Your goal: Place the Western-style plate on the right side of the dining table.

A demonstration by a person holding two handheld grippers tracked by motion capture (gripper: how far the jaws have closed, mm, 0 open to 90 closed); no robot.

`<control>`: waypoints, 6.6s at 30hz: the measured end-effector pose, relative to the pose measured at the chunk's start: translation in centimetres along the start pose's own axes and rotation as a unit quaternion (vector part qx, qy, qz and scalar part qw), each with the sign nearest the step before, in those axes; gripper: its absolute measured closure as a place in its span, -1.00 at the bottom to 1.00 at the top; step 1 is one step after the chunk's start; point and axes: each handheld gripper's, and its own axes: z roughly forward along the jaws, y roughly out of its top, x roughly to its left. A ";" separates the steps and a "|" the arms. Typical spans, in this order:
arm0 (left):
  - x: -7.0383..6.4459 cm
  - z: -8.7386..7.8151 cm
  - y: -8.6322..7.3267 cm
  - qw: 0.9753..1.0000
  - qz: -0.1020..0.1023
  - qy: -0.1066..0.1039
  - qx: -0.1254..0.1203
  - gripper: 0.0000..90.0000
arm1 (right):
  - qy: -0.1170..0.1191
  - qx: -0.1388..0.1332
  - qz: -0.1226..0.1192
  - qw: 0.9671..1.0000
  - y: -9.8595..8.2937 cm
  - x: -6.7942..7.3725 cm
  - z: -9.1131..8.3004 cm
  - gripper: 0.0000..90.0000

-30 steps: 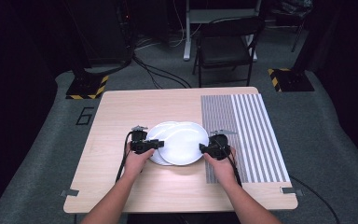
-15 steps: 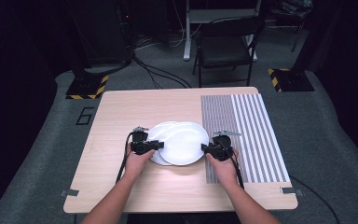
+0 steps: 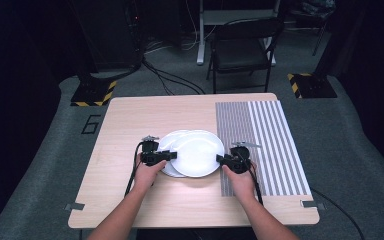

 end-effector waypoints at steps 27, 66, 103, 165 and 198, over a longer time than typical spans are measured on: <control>-0.3 0.2 0.0 0.999 -0.026 -0.026 -0.009 0.34 | 0.008 0.006 0.033 0.999 -0.4 -0.4 0.3 0.41; -2.8 0.3 1.5 1.000 -0.016 0.001 -0.010 0.35 | 0.050 0.016 0.109 0.993 0.8 -2.3 -2.0 0.67; -5.7 1.6 3.1 1.000 -0.003 -0.006 -0.011 0.33 | 0.068 -0.017 0.170 0.983 1.5 -4.9 -4.5 0.79; -10.0 5.3 5.9 0.999 0.026 -0.026 0.003 0.31 | 0.045 -0.061 0.211 0.975 1.1 -8.0 -8.6 0.79; -12.8 8.5 6.2 0.997 0.044 -0.055 0.024 0.30 | 0.014 -0.086 0.238 0.967 -0.3 -10.6 -11.1 0.79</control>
